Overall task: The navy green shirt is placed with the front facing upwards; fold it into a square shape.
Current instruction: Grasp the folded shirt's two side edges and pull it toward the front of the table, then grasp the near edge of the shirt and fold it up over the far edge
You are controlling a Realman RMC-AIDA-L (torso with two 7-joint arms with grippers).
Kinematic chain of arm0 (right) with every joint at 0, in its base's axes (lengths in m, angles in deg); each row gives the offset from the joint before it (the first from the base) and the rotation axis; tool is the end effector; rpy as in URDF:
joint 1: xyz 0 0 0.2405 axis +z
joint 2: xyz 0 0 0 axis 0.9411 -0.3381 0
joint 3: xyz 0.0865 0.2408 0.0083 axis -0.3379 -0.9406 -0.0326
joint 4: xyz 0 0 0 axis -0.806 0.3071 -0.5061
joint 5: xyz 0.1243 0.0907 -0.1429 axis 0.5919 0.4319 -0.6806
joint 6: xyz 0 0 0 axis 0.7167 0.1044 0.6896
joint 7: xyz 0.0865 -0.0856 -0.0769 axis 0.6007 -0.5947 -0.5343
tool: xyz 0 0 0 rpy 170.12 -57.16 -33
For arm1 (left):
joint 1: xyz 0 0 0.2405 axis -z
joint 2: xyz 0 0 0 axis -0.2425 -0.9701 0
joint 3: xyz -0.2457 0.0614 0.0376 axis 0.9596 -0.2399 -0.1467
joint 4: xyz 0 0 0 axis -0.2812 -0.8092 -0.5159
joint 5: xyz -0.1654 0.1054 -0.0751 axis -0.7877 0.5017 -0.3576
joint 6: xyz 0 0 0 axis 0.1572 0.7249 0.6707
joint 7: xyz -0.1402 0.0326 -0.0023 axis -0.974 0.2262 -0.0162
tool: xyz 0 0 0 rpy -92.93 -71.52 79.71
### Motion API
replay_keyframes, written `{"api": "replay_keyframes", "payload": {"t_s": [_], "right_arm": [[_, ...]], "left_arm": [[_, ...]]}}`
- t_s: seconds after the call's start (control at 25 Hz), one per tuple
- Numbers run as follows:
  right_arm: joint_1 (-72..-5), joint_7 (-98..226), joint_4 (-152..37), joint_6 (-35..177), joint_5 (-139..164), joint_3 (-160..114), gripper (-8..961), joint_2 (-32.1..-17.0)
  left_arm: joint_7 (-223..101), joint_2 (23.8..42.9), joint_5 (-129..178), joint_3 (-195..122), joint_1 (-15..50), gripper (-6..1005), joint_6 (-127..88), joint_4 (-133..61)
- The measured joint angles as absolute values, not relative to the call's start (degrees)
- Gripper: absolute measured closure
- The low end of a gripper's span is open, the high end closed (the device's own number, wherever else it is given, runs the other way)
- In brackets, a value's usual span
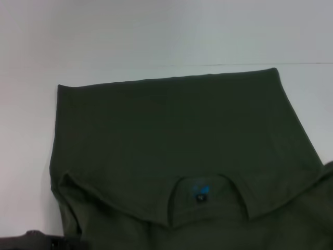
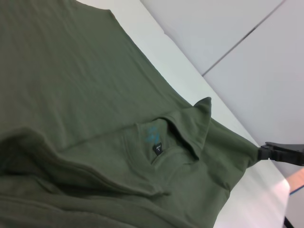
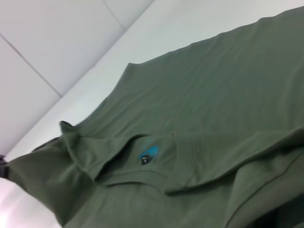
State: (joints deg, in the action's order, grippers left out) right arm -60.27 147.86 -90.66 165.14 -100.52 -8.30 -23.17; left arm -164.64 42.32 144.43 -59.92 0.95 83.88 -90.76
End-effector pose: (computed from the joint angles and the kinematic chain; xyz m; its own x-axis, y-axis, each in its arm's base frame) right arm 0.3897 0.1883 0.0703 0.4879 -0.7068 -0.5122 -0.8414 -0.5370 -0.0605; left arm -0.3155 0.2149 0.0270 0.4919 0.7937 0.3579 0.8137 -0.5653 0.1352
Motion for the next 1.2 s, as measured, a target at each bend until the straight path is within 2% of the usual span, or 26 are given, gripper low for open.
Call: {"api": "replay_keyframes", "payload": {"t_s": [0.28, 0.48, 0.64, 0.84, 1.04, 1.2], "right_arm": [[-64.5, 145.0, -90.7, 170.2, -100.5, -10.2, 885, -23.05], [-63.4, 145.2, -90.7, 170.2, -100.5, -13.1, 880, -22.81], [-60.0, 145.7, -90.8, 170.9, -100.4, -16.5, 876, -21.95], [-54.3, 147.3, -91.2, 170.7, -100.2, -20.4, 871, -20.86], [-47.8, 147.9, -91.0, 165.6, -100.1, -23.0, 867, -20.84], [-42.5, 149.1, -90.6, 157.5, -100.0, -23.2, 863, -21.94]], "left_arm": [[-164.4, 42.36, 145.9, -59.0, -0.1, 997, 86.7, -90.7], [-164.8, 42.01, 145.9, -57.8, 1.4, 997, 85.9, -90.2], [-165.9, 41.18, 145.6, -55.1, 4.9, 996, 84.9, -89.8], [-167.6, 38.65, 145.4, -50.9, 12.5, 996, 81.6, -87.1], [-168.9, 36.59, 145.3, -50.9, 19.6, 996, 75.0, -83.8], [-170.2, 35.45, 145.5, -51.0, 24.6, 997, 64.7, -80.5]]}}
